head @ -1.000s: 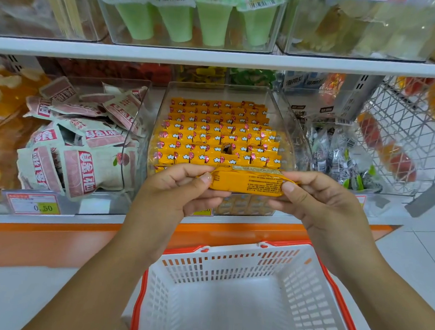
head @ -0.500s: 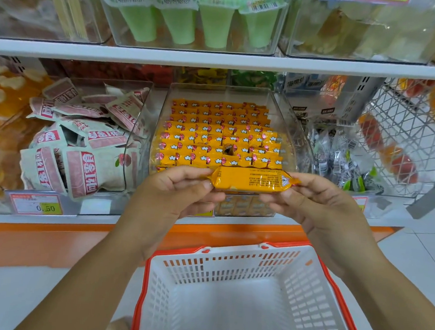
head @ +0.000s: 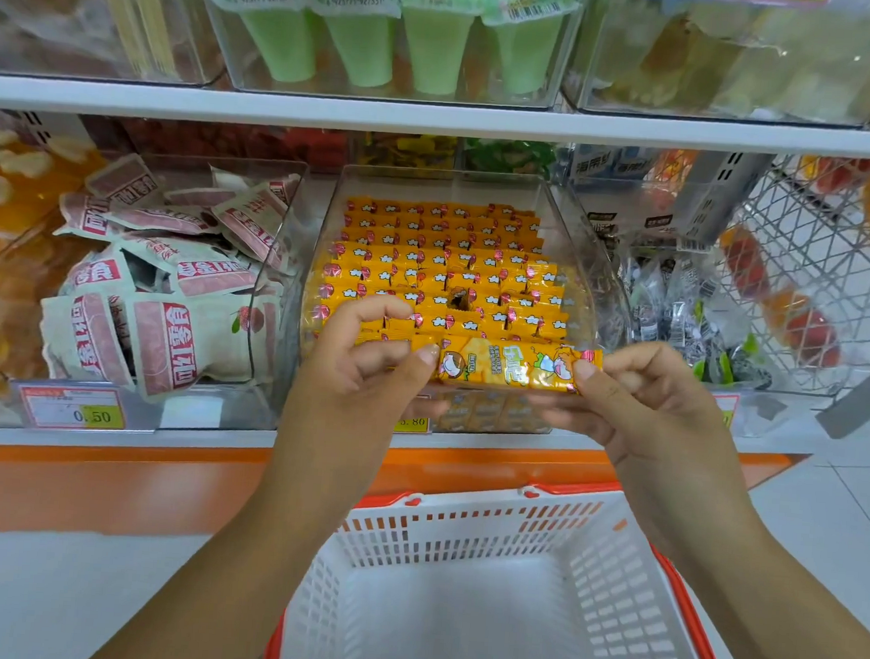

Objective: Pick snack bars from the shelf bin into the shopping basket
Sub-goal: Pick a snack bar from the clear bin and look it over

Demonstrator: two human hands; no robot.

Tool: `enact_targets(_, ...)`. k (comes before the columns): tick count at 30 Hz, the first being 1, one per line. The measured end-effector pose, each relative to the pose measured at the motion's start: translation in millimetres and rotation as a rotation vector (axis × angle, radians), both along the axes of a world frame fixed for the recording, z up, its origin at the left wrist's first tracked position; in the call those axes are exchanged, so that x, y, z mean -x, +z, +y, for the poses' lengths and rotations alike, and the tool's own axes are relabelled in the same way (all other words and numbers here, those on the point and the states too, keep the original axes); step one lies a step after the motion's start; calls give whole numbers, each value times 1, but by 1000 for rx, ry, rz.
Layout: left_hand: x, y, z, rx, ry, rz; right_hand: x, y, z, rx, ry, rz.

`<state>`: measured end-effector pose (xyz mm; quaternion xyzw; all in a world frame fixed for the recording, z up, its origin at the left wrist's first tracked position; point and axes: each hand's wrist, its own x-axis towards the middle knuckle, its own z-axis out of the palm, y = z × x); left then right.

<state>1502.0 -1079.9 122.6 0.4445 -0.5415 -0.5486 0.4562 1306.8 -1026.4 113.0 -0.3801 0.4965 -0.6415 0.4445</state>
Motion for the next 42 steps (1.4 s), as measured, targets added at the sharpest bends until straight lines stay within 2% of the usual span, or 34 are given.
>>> enact_targets(6, 1, -2, 2, 3, 51, -2, -3, 0, 0, 6, -27, 67)
enact_targets(10, -3, -3, -4, -72, -58, 39, -3, 0, 1, -8, 66, 42)
enact_targets(19, -7, -4, -11, -214, -92, 190, -1, 4, -6, -34, 59, -89)
enact_targets(28, 0, -4, -23, -167, -104, 103, -1, 1, -9, -60, 17, -174)
enact_targets(30, 1, -4, -28, -147, -97, 50, 0, -1, -11, -51, 15, -197)
enact_targets(34, 5, -10, -40, 16, -30, -124, -2, -4, -21, -63, 64, -215)
enact_targets(37, 8, -15, -48, 126, -23, -191, -3, 0, -38, -43, 32, -112)
enact_targets(39, 7, -17, -54, 264, -14, -394, -1, 8, -54, -35, -19, 27)
enact_targets(42, 3, -27, -65, 447, -71, -827, 2, 27, -78, 12, -95, 343)
